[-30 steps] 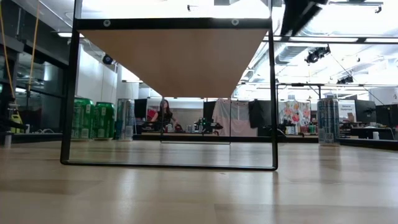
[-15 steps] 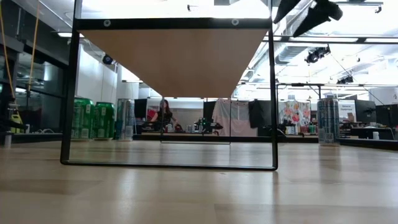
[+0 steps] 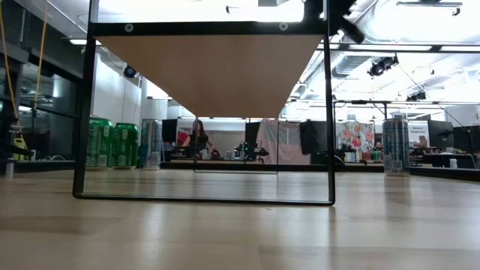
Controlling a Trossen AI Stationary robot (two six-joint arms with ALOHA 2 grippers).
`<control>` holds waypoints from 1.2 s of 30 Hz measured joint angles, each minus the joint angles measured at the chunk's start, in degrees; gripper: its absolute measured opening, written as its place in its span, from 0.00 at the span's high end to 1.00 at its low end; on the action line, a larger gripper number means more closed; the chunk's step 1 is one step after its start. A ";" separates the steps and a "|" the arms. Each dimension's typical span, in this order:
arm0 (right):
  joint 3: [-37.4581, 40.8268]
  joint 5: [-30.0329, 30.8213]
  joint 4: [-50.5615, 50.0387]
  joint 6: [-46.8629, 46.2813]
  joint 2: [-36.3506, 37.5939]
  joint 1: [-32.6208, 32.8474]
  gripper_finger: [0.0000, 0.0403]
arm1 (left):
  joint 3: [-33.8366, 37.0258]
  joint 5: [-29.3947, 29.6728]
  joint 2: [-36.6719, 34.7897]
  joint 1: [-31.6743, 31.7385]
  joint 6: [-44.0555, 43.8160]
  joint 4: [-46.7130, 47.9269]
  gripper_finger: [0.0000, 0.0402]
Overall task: Place canned beverage on shelf
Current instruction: Put the top red soda can on the shelf
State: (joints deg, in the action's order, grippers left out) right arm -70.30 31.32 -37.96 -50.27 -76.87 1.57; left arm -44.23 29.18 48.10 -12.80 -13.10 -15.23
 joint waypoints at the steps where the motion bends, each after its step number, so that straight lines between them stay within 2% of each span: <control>1: 0.00 0.14 0.96 -0.11 -0.79 -0.09 0.95 | 0.00 0.42 0.00 0.00 0.64 1.04 0.14; 4: 0.00 -0.30 2.86 -1.13 -2.23 -0.49 0.93 | 0.00 3.99 0.00 -0.02 1.05 6.64 0.18; 7: 0.00 -0.32 2.15 -1.22 -2.76 -0.47 0.98 | 0.00 6.51 0.00 -0.02 -1.46 13.27 0.31; 9: -0.01 -0.29 2.39 -1.47 -2.72 -0.47 0.98 | 0.00 8.63 0.00 -0.02 -3.71 19.13 0.46; 13: -0.02 -0.30 3.02 -2.25 -2.72 -0.81 0.99 | 0.11 12.37 0.00 0.98 -9.55 31.88 0.87; 14: 0.00 -0.39 3.53 -2.42 -2.73 -0.84 1.00 | 0.60 12.28 0.00 1.77 -11.90 34.20 0.93; 17: -0.02 -1.33 5.45 -2.72 -3.47 -1.21 1.00 | 3.64 9.20 0.00 4.49 -16.46 36.57 0.96; 22: -0.02 -3.29 7.64 -2.82 -5.29 -1.94 1.00 | 9.19 2.66 0.00 7.35 -16.90 29.12 0.99; 31: -0.02 -3.75 9.64 -5.19 -5.76 -1.93 1.00 | 10.38 3.22 0.00 11.13 -12.98 27.27 1.00; 36: -0.04 -5.54 11.73 -5.34 -6.94 -1.93 1.00 | 10.38 0.05 0.00 16.08 -9.91 27.23 1.00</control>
State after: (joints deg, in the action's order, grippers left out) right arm -70.35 25.77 -26.23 -55.61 -83.82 -0.35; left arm -33.85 29.23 48.10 3.28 -23.01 12.00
